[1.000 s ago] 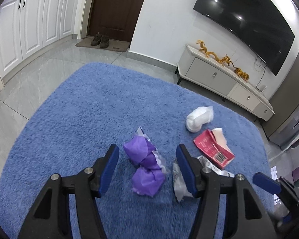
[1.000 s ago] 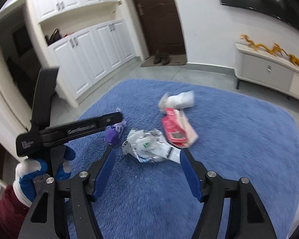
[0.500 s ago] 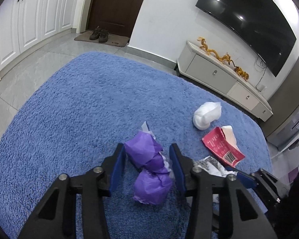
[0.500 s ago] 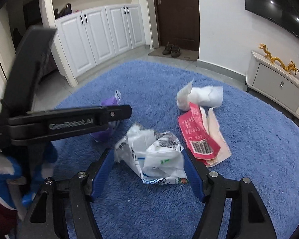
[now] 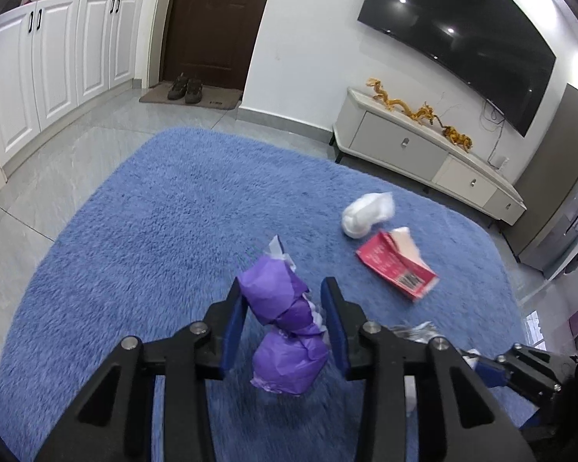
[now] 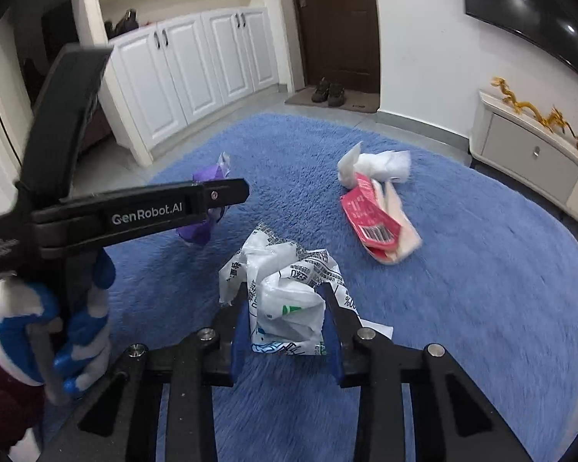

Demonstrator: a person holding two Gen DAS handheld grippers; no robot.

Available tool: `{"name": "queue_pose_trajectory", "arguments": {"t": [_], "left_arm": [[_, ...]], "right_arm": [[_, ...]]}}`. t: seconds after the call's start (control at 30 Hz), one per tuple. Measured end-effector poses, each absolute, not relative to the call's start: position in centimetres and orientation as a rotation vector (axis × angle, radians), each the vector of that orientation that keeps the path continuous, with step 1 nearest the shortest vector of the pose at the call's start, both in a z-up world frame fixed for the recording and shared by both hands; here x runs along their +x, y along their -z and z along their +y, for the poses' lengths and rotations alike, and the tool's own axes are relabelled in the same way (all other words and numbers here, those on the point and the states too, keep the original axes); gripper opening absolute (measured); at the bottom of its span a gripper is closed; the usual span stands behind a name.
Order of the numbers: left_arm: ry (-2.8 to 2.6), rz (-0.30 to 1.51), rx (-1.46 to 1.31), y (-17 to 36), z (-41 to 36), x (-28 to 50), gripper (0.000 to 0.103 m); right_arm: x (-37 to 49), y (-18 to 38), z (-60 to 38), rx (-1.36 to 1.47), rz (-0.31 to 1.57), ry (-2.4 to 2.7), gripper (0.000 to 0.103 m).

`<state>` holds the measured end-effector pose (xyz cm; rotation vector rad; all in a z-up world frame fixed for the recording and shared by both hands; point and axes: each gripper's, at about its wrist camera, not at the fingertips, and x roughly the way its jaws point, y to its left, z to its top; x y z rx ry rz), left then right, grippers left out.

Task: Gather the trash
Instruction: 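Lift both held wrappers and carry them over the bin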

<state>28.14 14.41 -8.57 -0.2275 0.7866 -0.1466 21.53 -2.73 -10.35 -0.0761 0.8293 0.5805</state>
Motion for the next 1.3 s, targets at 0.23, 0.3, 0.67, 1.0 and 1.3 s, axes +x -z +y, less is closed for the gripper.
{"name": "queue_pose_trajectory", "arguments": {"t": [0.23, 0.3, 0.67, 1.0, 1.3], "left_arm": [[0.192, 0.745, -0.198, 5.5, 12.7, 22.9, 0.037], [0.209, 0.729, -0.186, 4.5, 12.0, 21.5, 0.037], [0.329, 0.628, -0.137, -1.3, 7.0, 15.1, 0.037], [0.463, 0.588, -0.077, -4.3, 0.1, 12.1, 0.037], [0.601, 0.615, -0.01, -4.8, -8.0, 11.1, 0.037]], "right_arm": [[16.3, 6.1, -7.1, 0.033, 0.757, -0.526, 0.031], [14.8, 4.9, -8.3, 0.05, 0.73, -0.506, 0.031], [6.4, -0.7, -15.7, 0.127, 0.576, -0.371, 0.031], [2.1, -2.7, -22.1, 0.189, 0.502, -0.226, 0.031], [0.2, -1.5, -28.4, 0.277, 0.492, -0.11, 0.031]]}}
